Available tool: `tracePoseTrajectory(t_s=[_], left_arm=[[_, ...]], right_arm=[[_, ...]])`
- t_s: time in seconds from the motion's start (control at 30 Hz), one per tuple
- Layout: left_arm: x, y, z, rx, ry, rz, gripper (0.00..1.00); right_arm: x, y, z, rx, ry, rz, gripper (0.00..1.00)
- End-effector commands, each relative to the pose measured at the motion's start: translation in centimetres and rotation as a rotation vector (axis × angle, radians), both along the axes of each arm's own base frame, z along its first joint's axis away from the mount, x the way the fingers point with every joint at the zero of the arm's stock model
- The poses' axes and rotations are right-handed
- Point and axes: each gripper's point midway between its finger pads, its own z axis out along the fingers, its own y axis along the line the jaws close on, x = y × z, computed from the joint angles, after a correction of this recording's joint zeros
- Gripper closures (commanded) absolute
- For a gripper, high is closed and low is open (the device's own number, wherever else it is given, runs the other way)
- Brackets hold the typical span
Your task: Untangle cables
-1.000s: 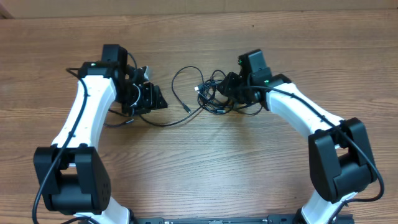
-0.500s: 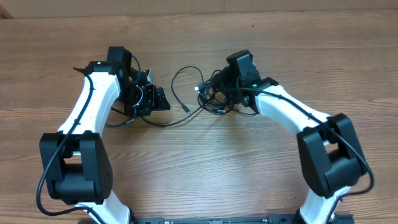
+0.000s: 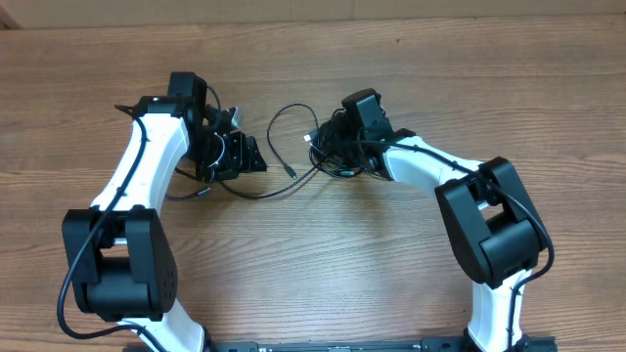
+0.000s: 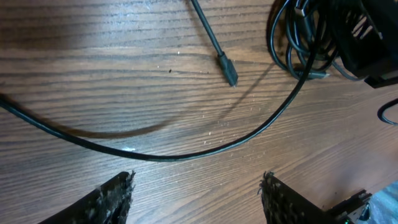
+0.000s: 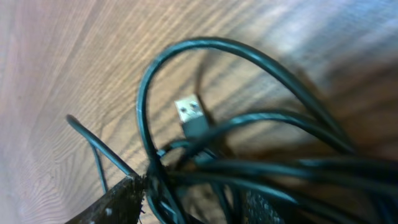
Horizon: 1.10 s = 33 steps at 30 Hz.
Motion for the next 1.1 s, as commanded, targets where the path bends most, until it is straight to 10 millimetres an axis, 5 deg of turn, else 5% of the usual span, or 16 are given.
tracePoseTrajectory(t_s=[0.0, 0.43, 0.77, 1.07], left_arm=[[0.6, 0.0, 0.1, 0.006, -0.023, -0.016, 0.34], [0.7, -0.8, 0.1, 0.006, -0.041, -0.049, 0.36], [1.0, -1.2, 0.1, 0.006, -0.060, -0.066, 0.34], [1.0, -1.1, 0.1, 0.013, -0.071, -0.085, 0.34]], right_arm=[[-0.2, 0.0, -2.5, -0.022, 0.033, 0.000, 0.46], [0.6, -1.6, -3.1, -0.099, -0.001, -0.066, 0.47], [-0.8, 0.6, -2.9, 0.009, 0.061, 0.035, 0.56], [-4.1, 4.0, -1.0, 0.175, 0.146, 0.249, 0.61]])
